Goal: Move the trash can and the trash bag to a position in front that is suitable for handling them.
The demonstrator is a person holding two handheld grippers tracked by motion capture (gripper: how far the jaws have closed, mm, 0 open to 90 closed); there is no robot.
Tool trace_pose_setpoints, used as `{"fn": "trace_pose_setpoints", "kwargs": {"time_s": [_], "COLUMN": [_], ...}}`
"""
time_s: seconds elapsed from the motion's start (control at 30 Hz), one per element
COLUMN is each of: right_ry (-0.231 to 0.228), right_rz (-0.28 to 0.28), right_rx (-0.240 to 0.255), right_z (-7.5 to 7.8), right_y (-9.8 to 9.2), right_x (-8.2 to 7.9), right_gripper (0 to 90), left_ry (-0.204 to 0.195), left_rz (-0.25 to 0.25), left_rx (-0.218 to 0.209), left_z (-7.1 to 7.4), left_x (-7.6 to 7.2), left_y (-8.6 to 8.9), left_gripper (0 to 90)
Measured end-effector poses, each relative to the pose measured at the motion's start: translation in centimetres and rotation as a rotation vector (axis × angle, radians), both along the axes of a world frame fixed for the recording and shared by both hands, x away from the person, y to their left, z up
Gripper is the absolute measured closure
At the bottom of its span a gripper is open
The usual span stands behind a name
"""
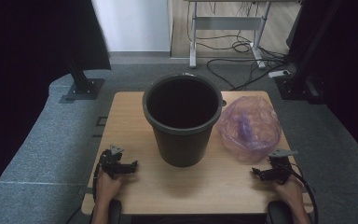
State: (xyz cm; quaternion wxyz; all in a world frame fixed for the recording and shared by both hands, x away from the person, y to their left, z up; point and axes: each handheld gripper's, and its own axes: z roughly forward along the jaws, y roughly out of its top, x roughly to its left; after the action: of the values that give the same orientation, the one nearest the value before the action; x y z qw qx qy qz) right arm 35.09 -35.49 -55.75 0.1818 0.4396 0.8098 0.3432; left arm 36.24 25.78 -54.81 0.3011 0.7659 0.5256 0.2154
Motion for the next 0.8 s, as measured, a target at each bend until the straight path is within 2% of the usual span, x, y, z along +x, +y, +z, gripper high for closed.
{"fn": "trace_pose_setpoints", "kwargs": {"time_s": [0.47,0.6,0.73,0.8], "right_ry": [0.002,0.002,0.032,0.056], "right_rz": [-0.003,-0.004,0.003,0.012], "right_rx": [0.000,0.001,-0.008,0.009], "right_z": [0.0,0.0,0.3,0.6], "right_y": [0.0,0.1,0.1,0.1], "right_x": [-0.1,-0.7,-1.2,-1.5], "right_gripper": [0.0,0.0,0.0,0.1], "left_ry": [0.000,0.000,-0.001,-0.001], "left_rz": [0.003,0.004,0.005,0.005], "left_rx": [0.000,0.000,0.000,0.000], "left_z": [0.0,0.0,0.0,0.0], "left_x": [0.0,0.0,0.0,0.0], "left_y": [0.0,0.0,0.0,0.0], "left_gripper": [0.0,0.0,0.0,0.0]}}
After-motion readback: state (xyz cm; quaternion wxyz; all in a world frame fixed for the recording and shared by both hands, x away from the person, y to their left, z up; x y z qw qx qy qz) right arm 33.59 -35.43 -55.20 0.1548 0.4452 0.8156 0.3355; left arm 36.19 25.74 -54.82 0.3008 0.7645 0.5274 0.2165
